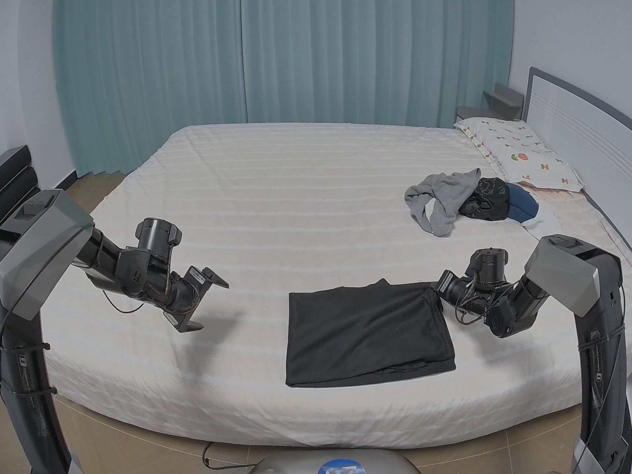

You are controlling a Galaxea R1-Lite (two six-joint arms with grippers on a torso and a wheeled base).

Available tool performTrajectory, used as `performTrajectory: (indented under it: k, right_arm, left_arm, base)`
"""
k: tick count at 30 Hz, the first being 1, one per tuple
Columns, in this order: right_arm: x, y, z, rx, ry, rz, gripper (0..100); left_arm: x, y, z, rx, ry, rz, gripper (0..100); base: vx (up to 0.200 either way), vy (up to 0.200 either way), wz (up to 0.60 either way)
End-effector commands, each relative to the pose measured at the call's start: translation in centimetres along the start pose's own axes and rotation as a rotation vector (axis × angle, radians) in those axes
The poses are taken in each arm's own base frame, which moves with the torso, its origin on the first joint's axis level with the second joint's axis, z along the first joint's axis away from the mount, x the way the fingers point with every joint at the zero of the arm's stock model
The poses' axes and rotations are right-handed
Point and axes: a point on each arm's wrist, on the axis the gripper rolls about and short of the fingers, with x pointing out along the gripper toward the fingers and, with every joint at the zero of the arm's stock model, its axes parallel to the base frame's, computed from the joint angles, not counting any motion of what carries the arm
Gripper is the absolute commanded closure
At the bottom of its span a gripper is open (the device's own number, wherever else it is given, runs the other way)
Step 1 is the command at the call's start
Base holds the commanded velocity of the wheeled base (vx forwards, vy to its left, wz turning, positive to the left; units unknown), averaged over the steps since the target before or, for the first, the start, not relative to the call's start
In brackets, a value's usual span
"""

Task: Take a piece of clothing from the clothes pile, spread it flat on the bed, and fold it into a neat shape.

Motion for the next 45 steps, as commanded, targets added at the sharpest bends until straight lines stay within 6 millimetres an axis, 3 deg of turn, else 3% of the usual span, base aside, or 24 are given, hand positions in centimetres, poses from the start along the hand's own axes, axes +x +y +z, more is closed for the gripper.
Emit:
performTrajectory:
  k: [1, 6, 7, 11, 17, 21, 25, 31, 45]
  right_arm:
    - [0.2, -0.3, -0.1, 0.001, 0.002, -0.004, 100]
    - [0.2, -0.3, -0.2, 0.001, 0.005, -0.005, 100]
    - [0.0, -0.3, -0.3, 0.002, 0.007, -0.003, 0]
    - [-1.1, 0.2, 0.1, 0.002, 0.01, 0.007, 0]
    - [-4.8, 1.2, 0.8, 0.038, 0.038, 0.021, 0]
    - [-9.8, 1.3, -0.7, 0.052, 0.179, 0.104, 0]
    - [-12.6, 0.7, -2.5, 0.053, 0.251, 0.137, 0]
    - [-13.4, -0.7, -4.7, -0.014, 0.313, 0.164, 0]
    - [-12.1, -1.5, -4.9, -0.034, 0.3, 0.166, 0]
  left_arm:
    - [0.0, 0.0, 0.0, -0.001, 0.0, 0.001, 0]
    - [0.1, 0.1, 0.0, -0.001, 0.001, 0.002, 0]
    - [0.0, 0.0, 0.0, 0.001, 0.0, 0.001, 0]
    - [0.0, 0.0, 0.0, 0.001, 0.0, 0.001, 0]
    - [0.1, 0.0, 0.0, 0.001, 0.002, 0.002, 0]
    - [0.1, 0.0, 0.0, 0.001, 0.002, 0.002, 0]
    - [0.1, 0.0, 0.0, 0.003, 0.001, 0.001, 0]
    - [0.1, -0.1, -0.1, 0.005, 0.001, -0.001, 0]
    - [0.1, -0.1, 0.0, 0.005, 0.002, -0.003, 0]
  base:
    - [0.0, 0.0, 0.0]
    - [0.0, 0.0, 0.0]
    - [0.0, 0.0, 0.0]
    - [0.0, 0.0, 0.0]
    - [0.0, 0.0, 0.0]
    - [0.0, 0.0, 0.0]
    - [0.0, 0.0, 0.0]
    - [0.0, 0.0, 0.0]
    - [0.0, 0.0, 0.0]
